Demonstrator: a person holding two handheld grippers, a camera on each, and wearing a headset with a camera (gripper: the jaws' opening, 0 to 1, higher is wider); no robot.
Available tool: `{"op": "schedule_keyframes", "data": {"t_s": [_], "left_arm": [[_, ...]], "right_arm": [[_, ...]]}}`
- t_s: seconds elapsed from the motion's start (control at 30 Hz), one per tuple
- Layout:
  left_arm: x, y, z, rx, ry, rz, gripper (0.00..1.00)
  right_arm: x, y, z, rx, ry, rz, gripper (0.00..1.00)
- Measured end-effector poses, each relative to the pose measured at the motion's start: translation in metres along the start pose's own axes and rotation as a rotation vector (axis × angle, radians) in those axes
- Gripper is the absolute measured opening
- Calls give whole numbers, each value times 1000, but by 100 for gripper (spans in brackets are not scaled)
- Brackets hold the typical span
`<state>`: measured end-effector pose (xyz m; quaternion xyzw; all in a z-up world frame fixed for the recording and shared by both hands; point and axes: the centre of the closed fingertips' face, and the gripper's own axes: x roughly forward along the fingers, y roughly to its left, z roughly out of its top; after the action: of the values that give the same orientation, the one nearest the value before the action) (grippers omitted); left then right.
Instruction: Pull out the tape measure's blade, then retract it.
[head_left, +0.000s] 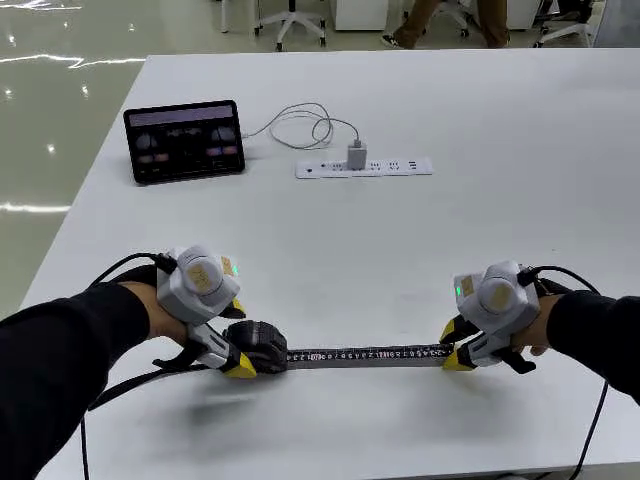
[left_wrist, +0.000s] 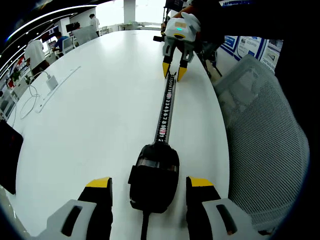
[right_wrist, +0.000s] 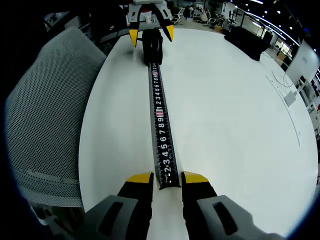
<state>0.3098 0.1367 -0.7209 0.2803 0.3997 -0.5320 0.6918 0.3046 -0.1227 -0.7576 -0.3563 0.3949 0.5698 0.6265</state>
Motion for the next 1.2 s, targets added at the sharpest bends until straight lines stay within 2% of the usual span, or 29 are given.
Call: {"op": "schedule_keyframes", "data": {"t_s": [0.13,0.37,0.53,0.63,0.8,0.87,0.93,1.03,1.13,1.2], "left_arm": [[-1,0,0,-23,-2,9,64],[-2,4,1,-73,-11,28,83],[-2,5,1,-85,-17,38,93],[-3,6,4,-91,-40,51,100],[-5,7,3,-113,-49,60,100],[-6,7,2,-122,-53,64,100],[-7,9,2,-143,-61,78,100],[-11,11,5,-177,-86,86,100],[-14,17,1,-180,-79,124,100],[-17,19,4,-217,-116,123,100]], "right_arm": [[-2,-2,-1,8,2,-4,23],[-3,1,-7,40,13,7,34],[-4,1,-9,77,18,1,45],[-4,1,-10,101,19,-5,51],[-4,0,-10,134,12,-15,63],[-4,-1,-8,178,-2,-15,69],[-5,-4,-7,196,-6,-35,77],[-6,-8,-3,207,-27,-65,82],[-6,-13,0,230,-53,-94,93],[-8,-18,3,232,-62,-120,98]]}}
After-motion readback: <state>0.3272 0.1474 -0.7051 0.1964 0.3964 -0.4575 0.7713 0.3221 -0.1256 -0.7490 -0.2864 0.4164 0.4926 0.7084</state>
